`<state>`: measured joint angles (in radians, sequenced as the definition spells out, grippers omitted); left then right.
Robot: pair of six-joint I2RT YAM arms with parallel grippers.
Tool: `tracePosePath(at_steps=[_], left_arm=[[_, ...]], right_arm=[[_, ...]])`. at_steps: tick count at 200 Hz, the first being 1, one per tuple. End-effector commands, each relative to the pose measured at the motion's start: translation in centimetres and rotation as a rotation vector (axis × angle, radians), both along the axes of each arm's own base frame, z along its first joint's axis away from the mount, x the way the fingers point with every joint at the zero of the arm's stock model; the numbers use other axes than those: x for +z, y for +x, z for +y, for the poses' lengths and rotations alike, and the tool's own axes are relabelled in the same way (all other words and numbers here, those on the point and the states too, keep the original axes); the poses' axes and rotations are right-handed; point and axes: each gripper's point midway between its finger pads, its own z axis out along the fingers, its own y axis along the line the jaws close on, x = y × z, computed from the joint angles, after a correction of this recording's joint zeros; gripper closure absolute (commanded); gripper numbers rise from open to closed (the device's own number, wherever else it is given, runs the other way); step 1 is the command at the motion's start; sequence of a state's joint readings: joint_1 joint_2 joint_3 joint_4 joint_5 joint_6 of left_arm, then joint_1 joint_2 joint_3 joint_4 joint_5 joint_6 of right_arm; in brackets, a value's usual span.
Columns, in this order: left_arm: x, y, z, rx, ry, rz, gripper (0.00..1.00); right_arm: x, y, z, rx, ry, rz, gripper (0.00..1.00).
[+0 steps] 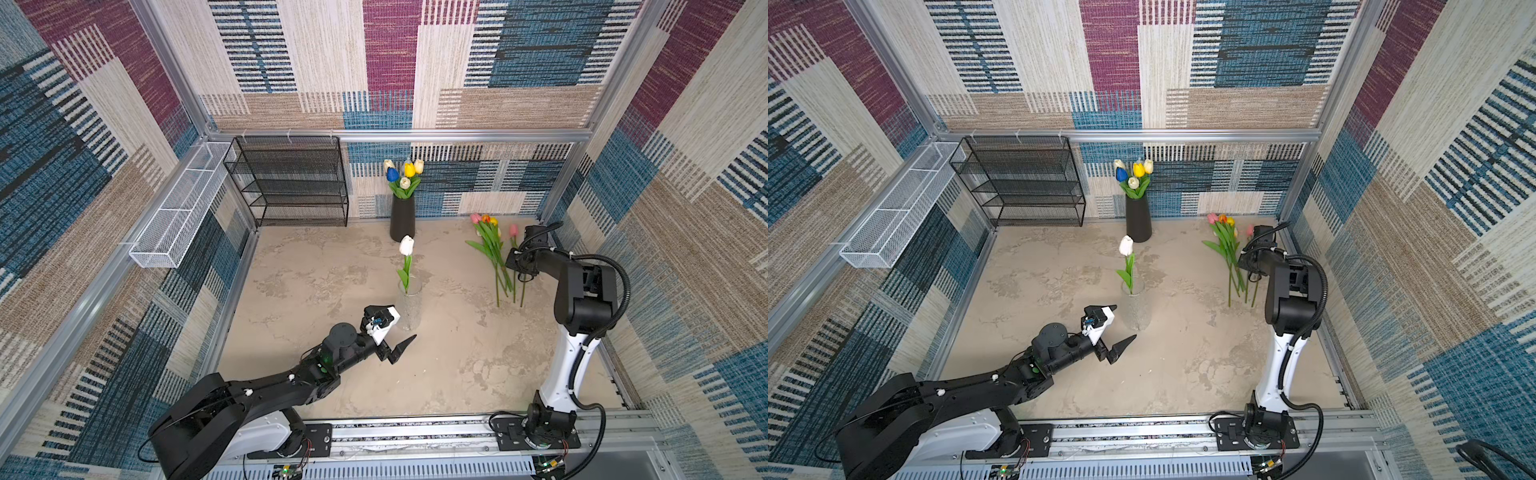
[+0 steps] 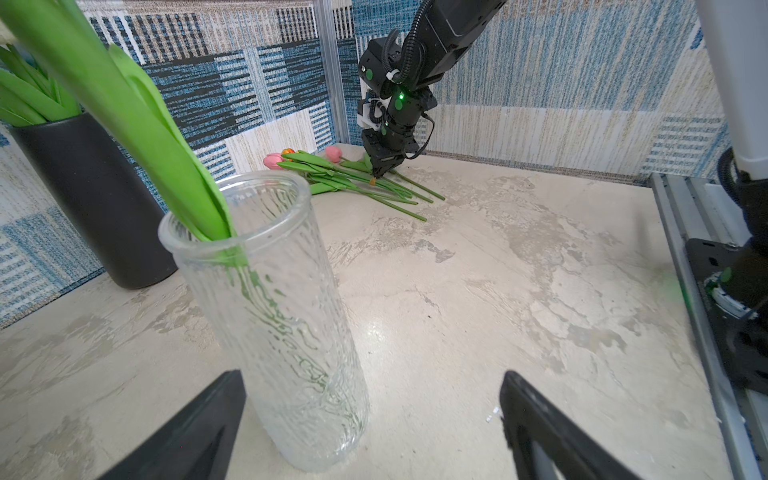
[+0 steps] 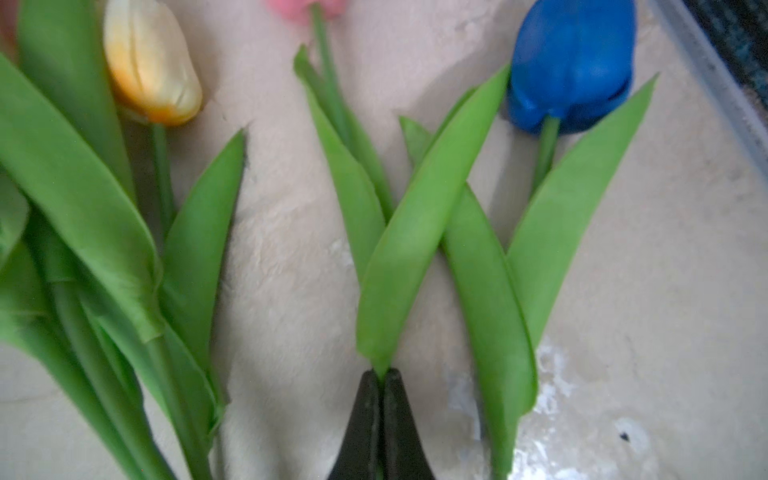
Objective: Arrange the flowers into the vase
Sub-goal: 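Lift the pink tulip upright with the right gripper out of the bunch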
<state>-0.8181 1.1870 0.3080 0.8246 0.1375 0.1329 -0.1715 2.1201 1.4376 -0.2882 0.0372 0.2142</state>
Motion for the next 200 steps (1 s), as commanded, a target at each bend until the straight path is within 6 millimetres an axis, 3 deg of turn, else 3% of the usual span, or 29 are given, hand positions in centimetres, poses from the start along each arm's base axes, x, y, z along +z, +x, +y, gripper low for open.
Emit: tracePosePath(at_steps=[1, 26, 64, 92, 108, 132, 148, 178, 200], left_arm=[[0.6, 0.0, -0.2, -0.01, -0.017, -0.009, 0.02], [0.6, 0.0, -0.3, -0.013, -0.017, -0.006, 0.02], [0.6, 0.0, -0.3, -0.013, -0.019, -0.008, 0.02], [0.7, -0.1, -0.2, -0.01, -0.022, -0.013, 0.02], [0.8, -0.1, 0.0, -0.005, -0.027, -0.021, 0.02], [1.1, -0.1, 0.4, 0.01, -0.037, -0.035, 0.02], [1.2, -0.1, 0.5, 0.015, -0.04, -0.038, 0.02], [1.3, -0.1, 0.4, 0.011, -0.046, -0.035, 0.02], [1.2, -0.2, 0.4, 0.01, -0.047, -0.033, 0.02]], right_arm=[[-1.1, -1.8, 0.3, 0.003, 0.014, 0.078, 0.99], [1.6, -1.1, 1.2, 0.041, 0.043, -0.002, 1.0], [8.5, -0.2, 3.7, 0.145, 0.047, -0.176, 1.0], [15.1, -0.7, 6.2, 0.224, 0.072, -0.356, 1.0], [20.1, -1.8, 8.5, 0.32, 0.113, -0.519, 1.0], [28.2, -5.7, 13.0, 0.516, 0.215, -0.812, 1.0], [33.1, -10.2, 16.4, 0.692, 0.273, -1.036, 1.0], [37.8, -18.3, 21.3, 0.905, 0.335, -1.355, 1.0], [39.5, -21.8, 24.4, 0.986, 0.387, -1.479, 1.0]])
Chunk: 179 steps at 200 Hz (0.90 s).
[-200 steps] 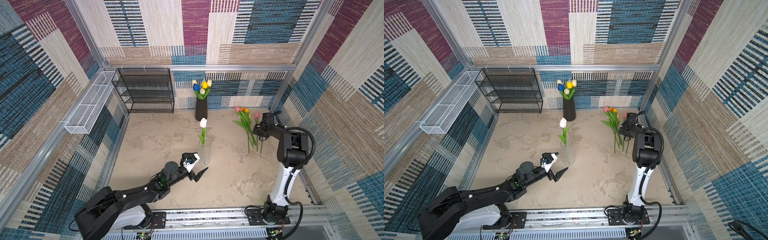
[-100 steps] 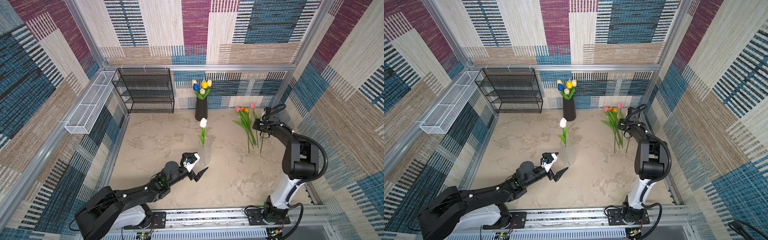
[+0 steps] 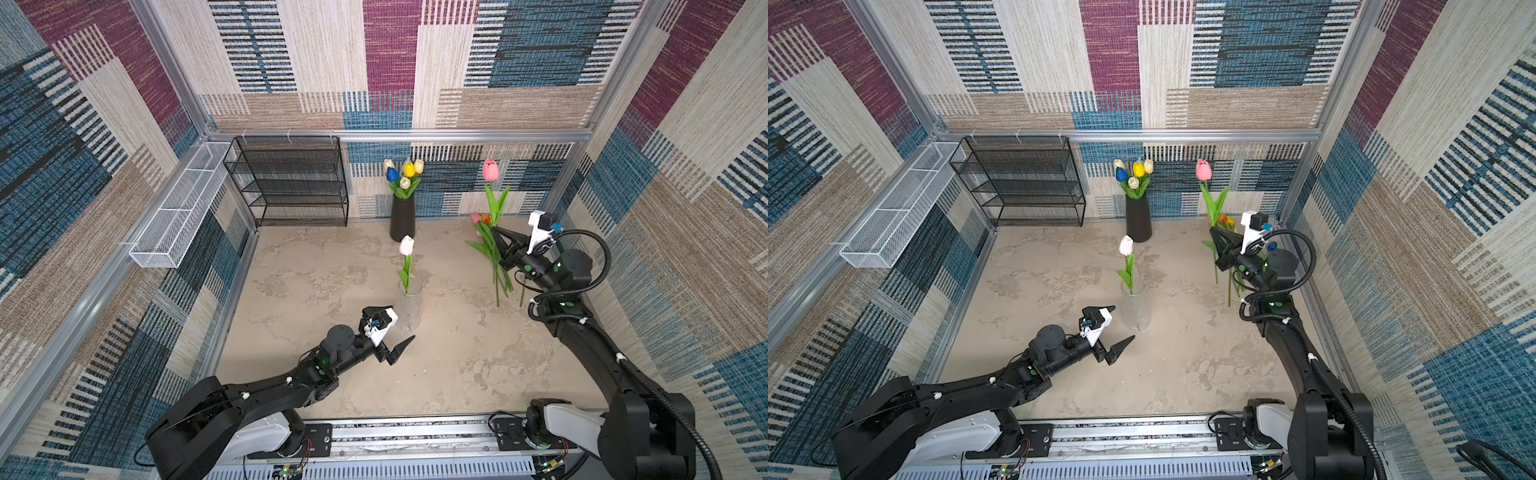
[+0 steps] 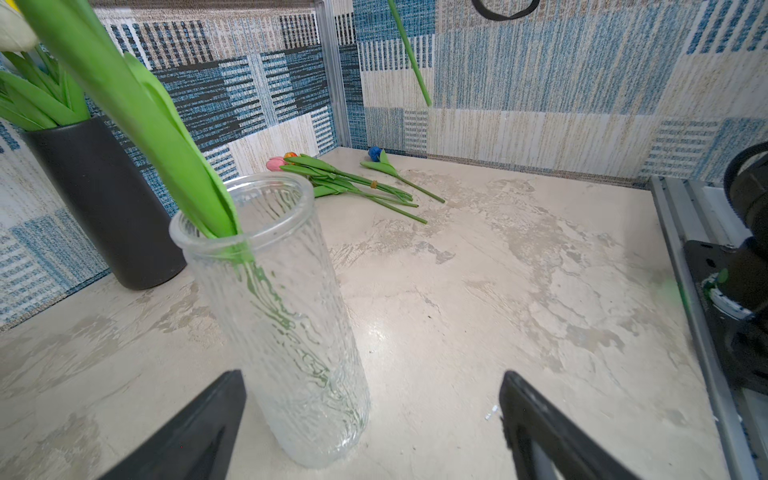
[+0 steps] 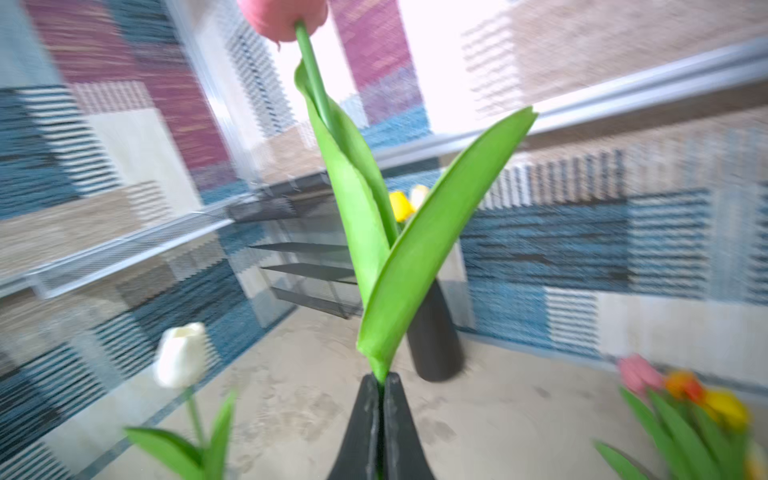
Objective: Arrange the flowers into the vase
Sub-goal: 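Lift the pink tulip upright with the right gripper out of the bunch, then carry the pink tulip over the glass vase and lower its stem in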
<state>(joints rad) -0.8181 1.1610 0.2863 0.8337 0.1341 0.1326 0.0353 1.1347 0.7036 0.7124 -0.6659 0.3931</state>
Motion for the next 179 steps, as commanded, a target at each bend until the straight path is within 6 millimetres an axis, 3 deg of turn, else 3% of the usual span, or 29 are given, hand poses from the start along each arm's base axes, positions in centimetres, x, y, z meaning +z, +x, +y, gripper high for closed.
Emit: tracePosePath(at_steps=[1, 37, 103, 179], left_arm=[[1.1, 0.2, 0.0, 0.008, -0.038, -0.024, 0.02], [1.1, 0.2, 0.2, 0.015, -0.037, -0.03, 0.02], [1.1, 0.2, 0.3, 0.017, -0.029, -0.034, 0.02], [1.0, 0.1, 0.0, 0.004, -0.026, -0.025, 0.02]], right_arm=[[6.0, -5.6, 3.0, 0.157, 0.073, -0.305, 1.0], [7.5, -8.5, 7.5, 0.336, 0.21, -0.384, 1.0], [6.7, -6.6, 13.1, 0.493, 0.356, -0.358, 1.0], [1.7, -4.8, 14.8, 0.445, 0.31, -0.271, 1.0]])
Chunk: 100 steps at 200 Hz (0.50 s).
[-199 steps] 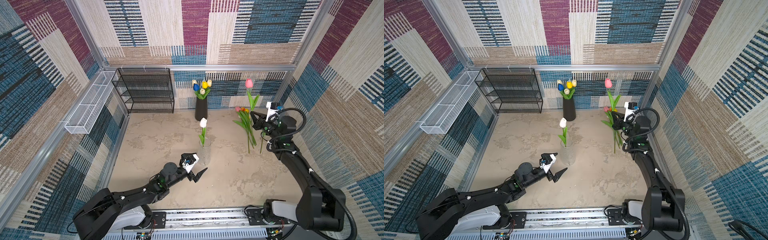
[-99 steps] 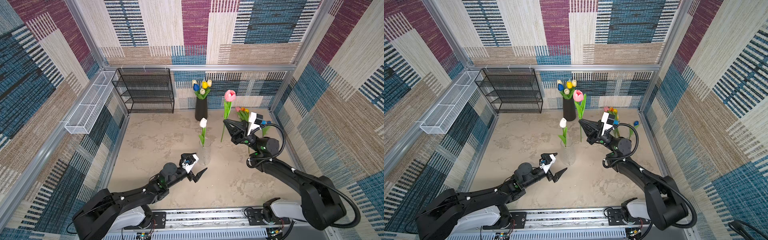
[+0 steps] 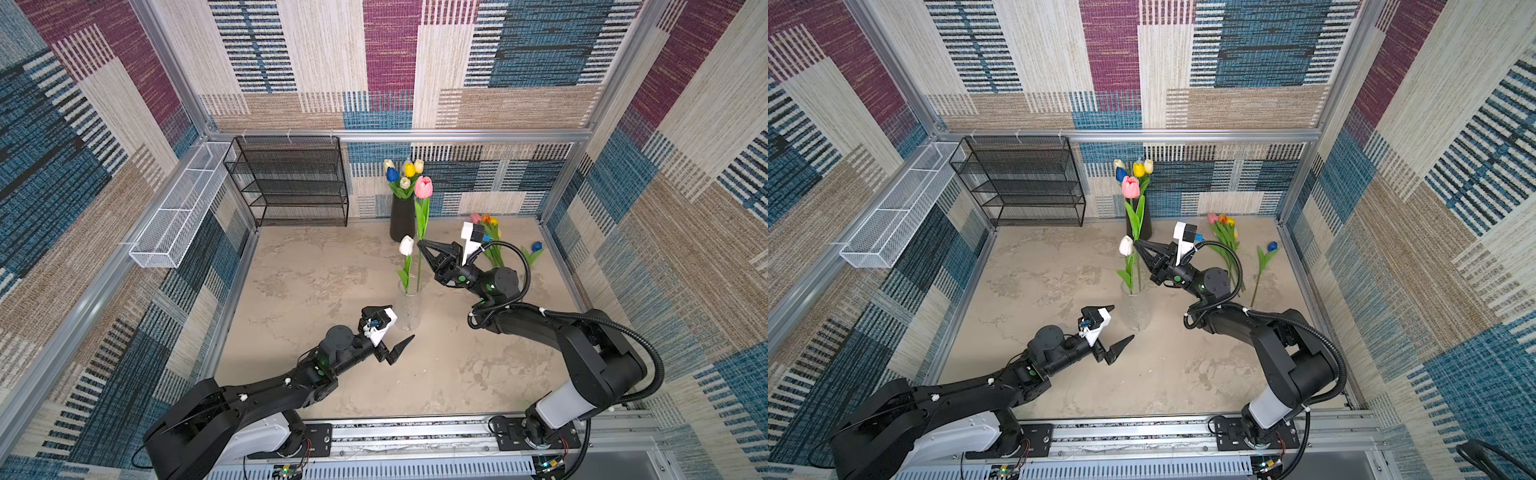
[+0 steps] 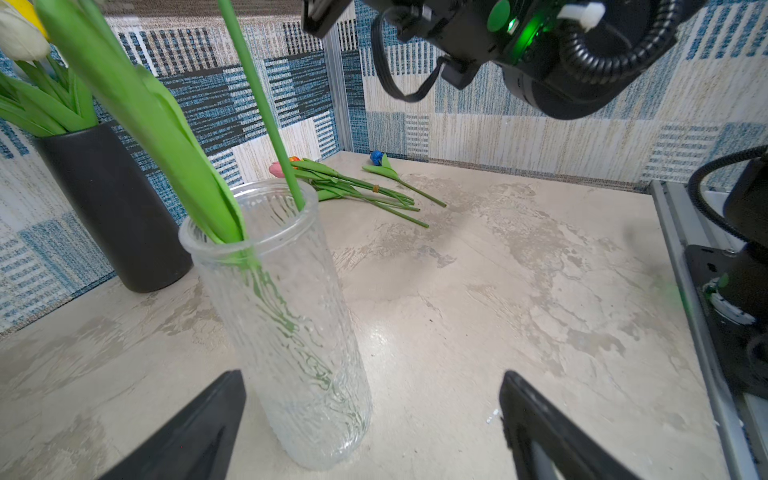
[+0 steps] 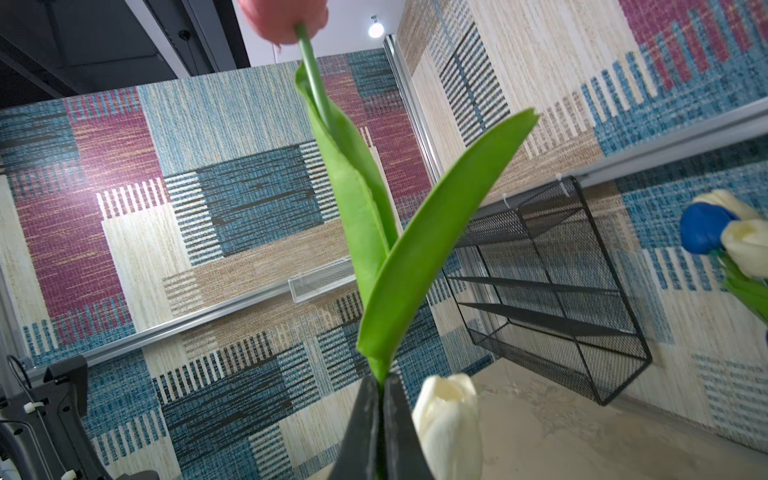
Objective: Arrange the flowers into the vase
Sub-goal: 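Carry the pink tulip over the glass vase and lower its stem in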
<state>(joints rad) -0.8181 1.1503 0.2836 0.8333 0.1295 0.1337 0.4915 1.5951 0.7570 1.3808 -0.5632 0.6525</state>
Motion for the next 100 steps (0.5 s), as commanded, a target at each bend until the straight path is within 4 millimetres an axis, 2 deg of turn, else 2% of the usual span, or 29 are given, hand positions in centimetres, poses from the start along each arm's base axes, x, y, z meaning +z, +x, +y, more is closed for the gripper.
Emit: tracePosePath(at_steps=[1, 41, 78, 100], left_arm=[[0.7, 0.1, -0.1, -0.001, -0.021, -0.019, 0.02], [0.8, 0.2, 0.0, 0.006, -0.015, -0.023, 0.02], [0.7, 0.2, -0.1, 0.002, -0.014, -0.02, 0.02], [0.8, 0.1, -0.1, 0.0, -0.017, -0.02, 0.02]], right_arm=[[3.0, -2.4, -1.4, -0.024, 0.099, -0.202, 1.0], [1.1, -2.4, -0.9, -0.023, 0.042, -0.186, 1.0], [-0.6, -2.2, -0.7, -0.045, -0.028, -0.149, 0.93], [-1.5, -2.2, -0.7, -0.078, -0.091, -0.138, 0.85]])
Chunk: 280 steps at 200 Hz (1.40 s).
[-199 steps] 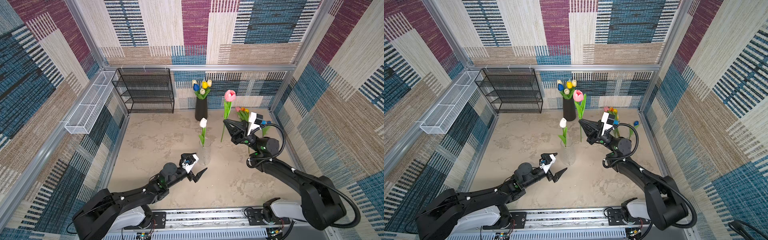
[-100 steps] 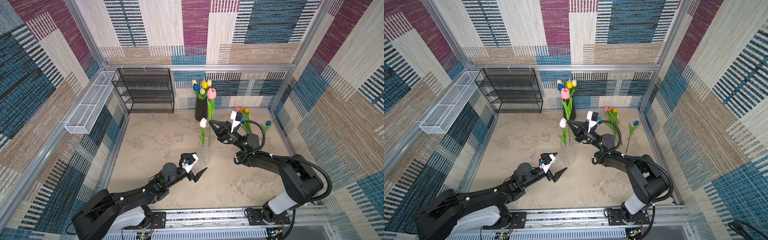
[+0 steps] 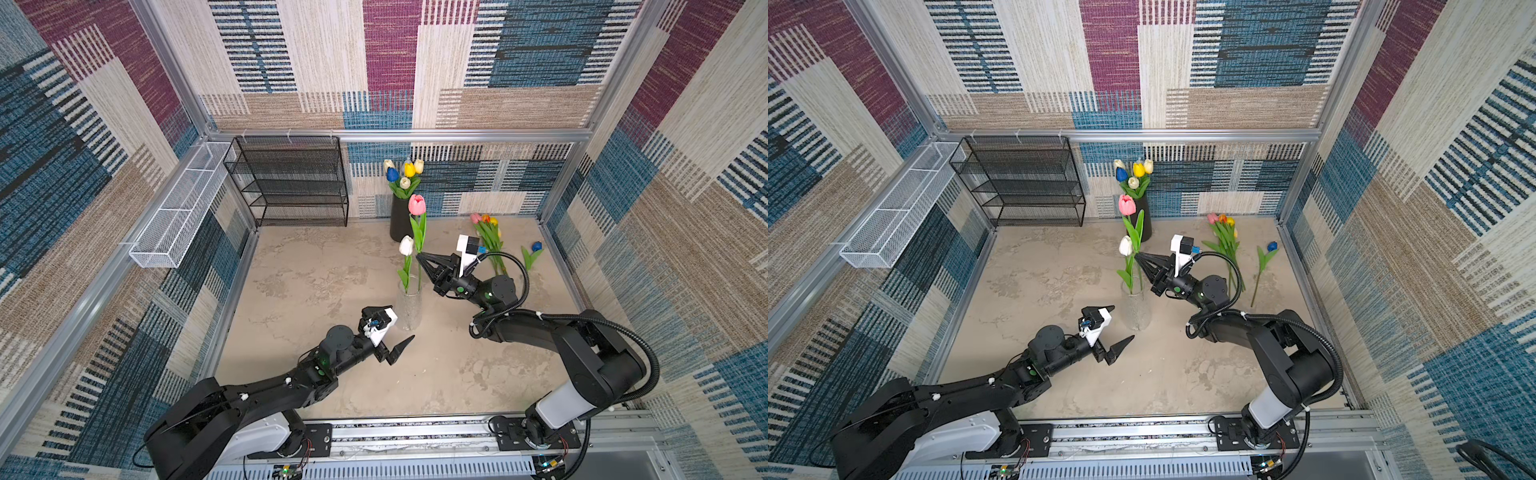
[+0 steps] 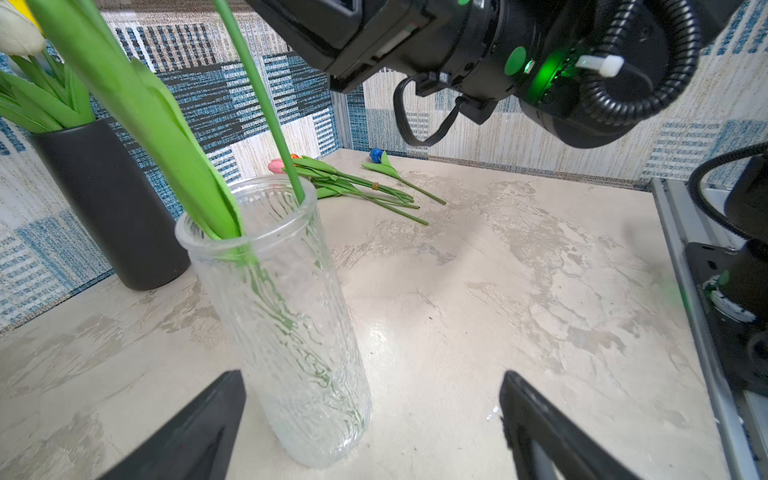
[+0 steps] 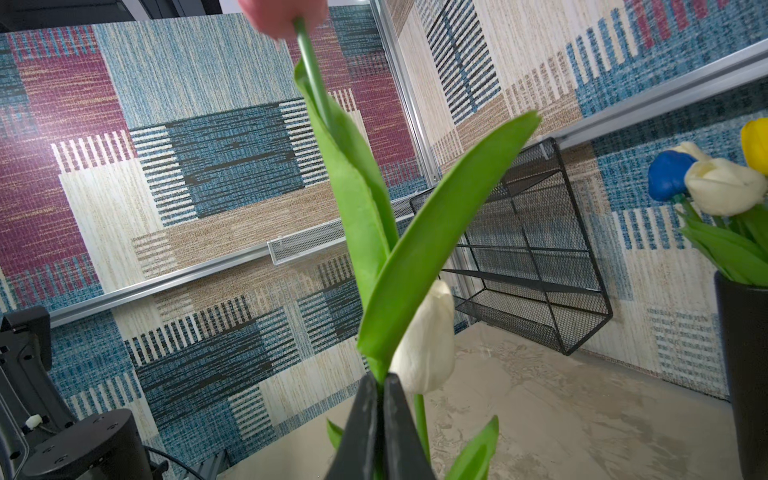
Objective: Arrange the flowers into the vase
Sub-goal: 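Carry the pink tulip over the glass vase and lower its stem in, then open the right gripper and draw it back toward the loose tulips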
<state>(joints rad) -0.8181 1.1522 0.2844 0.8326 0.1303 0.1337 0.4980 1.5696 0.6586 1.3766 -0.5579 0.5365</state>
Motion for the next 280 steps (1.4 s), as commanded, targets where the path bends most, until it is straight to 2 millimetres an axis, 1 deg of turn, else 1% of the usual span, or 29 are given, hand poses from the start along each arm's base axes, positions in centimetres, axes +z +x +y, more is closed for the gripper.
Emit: tracePosePath(at_steps=[1, 11, 36, 49, 72, 92, 109, 132, 148, 178, 186, 201, 220, 231, 258, 280], left_arm=[[0.8, 0.1, -0.1, 0.0, -0.018, -0.021, 0.02], [0.8, 0.2, -0.1, 0.002, -0.018, -0.021, 0.02], [0.7, 0.2, -0.2, -0.001, -0.017, -0.017, 0.02], [0.7, 0.1, -0.3, -0.005, -0.019, -0.015, 0.02], [0.7, 0.1, -0.3, -0.007, -0.019, -0.014, 0.02], [0.7, 0.2, -0.3, -0.004, -0.017, -0.017, 0.02], [0.7, 0.2, -0.3, -0.002, -0.014, -0.019, 0.02], [0.6, 0.2, -0.1, 0.003, -0.01, -0.021, 0.02], [0.7, 0.3, -0.1, 0.007, -0.011, -0.023, 0.02], [0.7, 0.2, -0.2, -0.001, -0.014, -0.019, 0.02], [0.7, 0.2, -0.2, -0.002, -0.013, -0.018, 0.02], [0.7, 0.2, -0.2, -0.002, -0.013, -0.018, 0.02], [0.7, 0.2, -0.2, -0.001, -0.014, -0.017, 0.02], [0.7, 0.2, -0.2, -0.003, -0.014, -0.017, 0.02], [0.8, 0.2, -0.3, -0.003, -0.016, -0.018, 0.02], [0.7, 0.2, -0.2, -0.001, -0.014, -0.017, 0.02]], right_arm=[[1.4, -1.3, -0.4, -0.03, -0.015, -0.114, 0.84], [1.1, -1.3, -0.6, -0.059, -0.043, -0.113, 0.79], [0.3, 0.0, -0.5, -0.126, -0.122, -0.075, 0.8], [0.0, 0.4, -0.5, -0.143, -0.15, -0.064, 0.77], [-0.6, 2.0, -0.5, -0.191, -0.193, -0.019, 0.8], [-1.9, 3.9, 0.1, -0.216, -0.243, 0.053, 0.82], [-2.5, 4.8, 0.5, -0.215, -0.272, 0.09, 0.83], [-2.8, 4.5, 1.0, -0.188, -0.304, 0.089, 0.83], [-2.6, 4.3, 0.9, -0.188, -0.321, 0.09, 0.82], [-3.4, 4.9, 0.9, -0.199, -0.385, 0.145, 0.81], [-3.7, 5.0, 0.8, -0.206, -0.397, 0.163, 0.79], [-4.1, 4.8, 0.8, -0.194, -0.423, 0.172, 0.7], [-4.2, 4.4, 0.5, -0.204, -0.433, 0.168, 0.66], [-4.1, 4.4, 0.1, -0.224, -0.438, 0.168, 0.63], [-3.0, 4.4, -0.9, -0.284, -0.452, 0.139, 0.59], [-1.3, 3.8, -2.0, -0.339, -0.443, 0.082, 0.58]])
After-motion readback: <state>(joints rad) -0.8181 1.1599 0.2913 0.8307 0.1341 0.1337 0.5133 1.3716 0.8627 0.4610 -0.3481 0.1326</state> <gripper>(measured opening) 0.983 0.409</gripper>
